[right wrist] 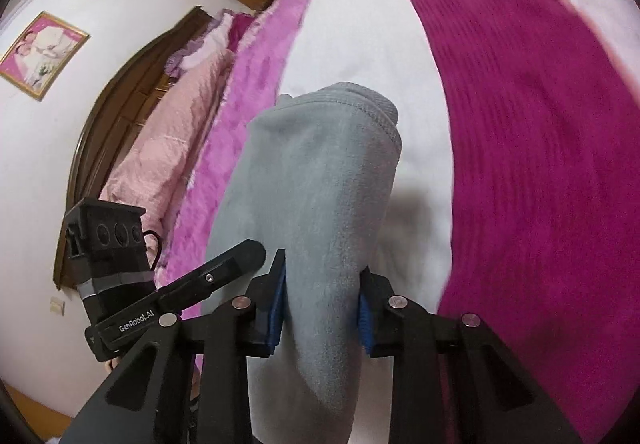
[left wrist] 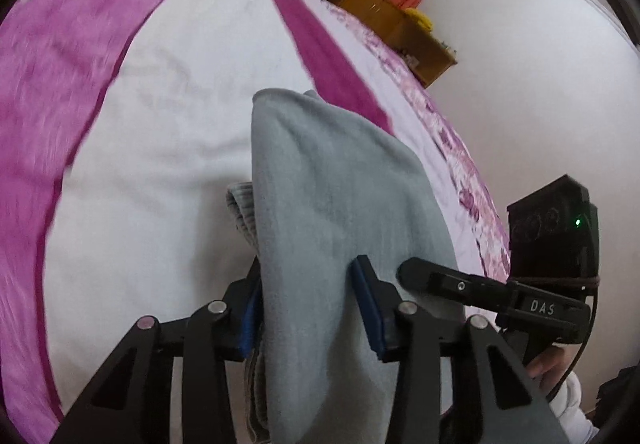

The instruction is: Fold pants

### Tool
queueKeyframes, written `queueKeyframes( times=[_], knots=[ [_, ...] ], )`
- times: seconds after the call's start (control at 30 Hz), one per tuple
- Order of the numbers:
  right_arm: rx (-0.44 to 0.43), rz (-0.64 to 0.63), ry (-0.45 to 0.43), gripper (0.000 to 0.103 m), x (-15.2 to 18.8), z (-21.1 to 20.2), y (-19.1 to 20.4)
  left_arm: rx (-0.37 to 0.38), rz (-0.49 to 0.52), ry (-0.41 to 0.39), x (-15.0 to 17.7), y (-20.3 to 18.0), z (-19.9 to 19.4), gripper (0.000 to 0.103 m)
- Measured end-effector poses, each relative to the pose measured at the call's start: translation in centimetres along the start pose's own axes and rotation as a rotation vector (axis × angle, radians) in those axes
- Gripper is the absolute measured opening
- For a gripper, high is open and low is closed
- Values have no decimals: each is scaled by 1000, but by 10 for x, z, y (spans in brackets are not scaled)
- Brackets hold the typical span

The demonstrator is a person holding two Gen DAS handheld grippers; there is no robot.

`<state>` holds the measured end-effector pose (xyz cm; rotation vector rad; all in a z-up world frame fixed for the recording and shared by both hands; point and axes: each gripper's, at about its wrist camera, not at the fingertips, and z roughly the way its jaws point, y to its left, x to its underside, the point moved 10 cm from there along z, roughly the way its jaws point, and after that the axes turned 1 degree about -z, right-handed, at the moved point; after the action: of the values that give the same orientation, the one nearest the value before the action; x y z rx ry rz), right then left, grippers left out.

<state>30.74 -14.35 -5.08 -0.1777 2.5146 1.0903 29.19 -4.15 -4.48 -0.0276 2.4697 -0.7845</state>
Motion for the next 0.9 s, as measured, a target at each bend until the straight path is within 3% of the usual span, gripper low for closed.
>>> queueKeyframes(
  times=[0.17,0.27,0.4,0.47,0.53,0.6,0.7,0.77,0.9],
  knots=[
    [19,-33,8,22,-65,2,-10,-26,7,-23,-59,-3,27,45],
    [14,14,47,23,-109,24,-39,-40,-21,-24,-92,9,63,45],
    [35,39,67,23,-142,50,-76,-98,8,-20,-110,28,107,45],
    [53,23,82,23,-149,63,-91,-140,42,-1,-109,39,126,45],
    [72,21,122,24,-149,78,-107,-135,45,-2,-106,43,135,48],
    [52,9,138,26,-146,83,-113,-139,56,-16,-105,45,133,59],
    [60,7,114,37,-145,70,-115,-230,29,-13,-100,54,119,90],
    [106,7,87,49,-143,56,-115,-228,32,-15,-98,48,108,92],
    [191,-46,8,51,-146,18,-102,-322,163,-130,-101,23,74,98]
  ],
)
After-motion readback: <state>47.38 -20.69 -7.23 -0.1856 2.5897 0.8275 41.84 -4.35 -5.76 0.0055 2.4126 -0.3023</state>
